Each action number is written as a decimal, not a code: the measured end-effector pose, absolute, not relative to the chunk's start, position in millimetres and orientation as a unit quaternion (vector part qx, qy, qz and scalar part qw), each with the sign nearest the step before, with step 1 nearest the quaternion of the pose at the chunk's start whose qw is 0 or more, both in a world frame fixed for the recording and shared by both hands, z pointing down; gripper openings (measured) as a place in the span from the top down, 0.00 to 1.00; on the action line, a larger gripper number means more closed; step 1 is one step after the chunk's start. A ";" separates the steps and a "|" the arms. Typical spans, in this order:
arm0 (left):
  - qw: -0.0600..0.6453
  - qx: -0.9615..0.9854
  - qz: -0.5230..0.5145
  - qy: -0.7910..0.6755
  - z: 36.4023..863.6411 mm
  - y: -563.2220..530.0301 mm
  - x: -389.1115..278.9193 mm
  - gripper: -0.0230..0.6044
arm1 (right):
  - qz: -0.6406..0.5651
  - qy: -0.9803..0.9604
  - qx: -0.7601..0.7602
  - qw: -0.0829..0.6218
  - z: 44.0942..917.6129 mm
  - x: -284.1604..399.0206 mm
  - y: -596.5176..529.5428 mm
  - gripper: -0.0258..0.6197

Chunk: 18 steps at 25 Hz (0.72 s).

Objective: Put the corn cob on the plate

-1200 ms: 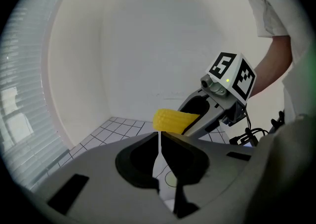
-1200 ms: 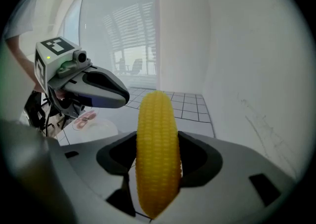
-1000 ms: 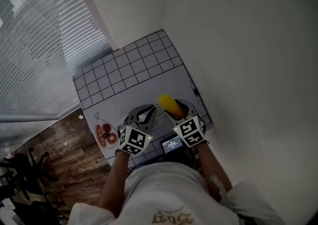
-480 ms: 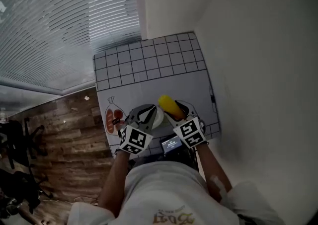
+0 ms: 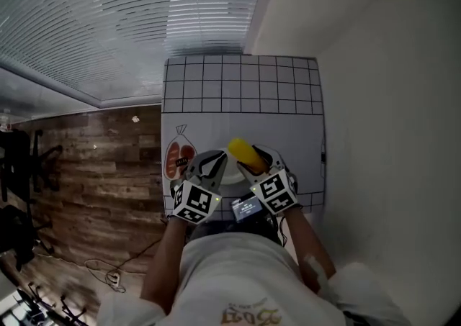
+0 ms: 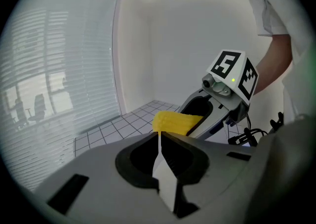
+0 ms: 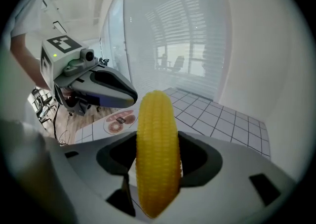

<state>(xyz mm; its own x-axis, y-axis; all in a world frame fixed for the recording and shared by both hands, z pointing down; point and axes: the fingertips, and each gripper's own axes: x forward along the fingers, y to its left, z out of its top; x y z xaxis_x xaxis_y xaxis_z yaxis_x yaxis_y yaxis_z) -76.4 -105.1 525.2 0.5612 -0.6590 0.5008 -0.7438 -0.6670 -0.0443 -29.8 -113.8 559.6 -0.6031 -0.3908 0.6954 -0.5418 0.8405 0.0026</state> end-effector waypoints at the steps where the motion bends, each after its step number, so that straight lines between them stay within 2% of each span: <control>1: 0.090 0.877 0.245 -0.403 526.1 -103.8 -80.3 0.95 | 0.102 -0.891 0.256 0.361 560.9 -33.9 -113.1 0.57; 18: 0.129 0.859 0.246 -0.431 553.1 -87.5 -108.3 0.95 | 0.065 -0.901 0.169 0.394 580.0 -67.4 -101.1 0.57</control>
<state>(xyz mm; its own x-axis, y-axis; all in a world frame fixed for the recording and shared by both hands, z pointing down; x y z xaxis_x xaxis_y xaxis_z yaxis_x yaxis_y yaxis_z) -108.3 -87.5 553.1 0.5078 -0.6769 0.5328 -0.8033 -0.5955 0.0090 -67.4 -101.1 580.0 -0.6333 -0.2527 0.7315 -0.3555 0.9346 0.0152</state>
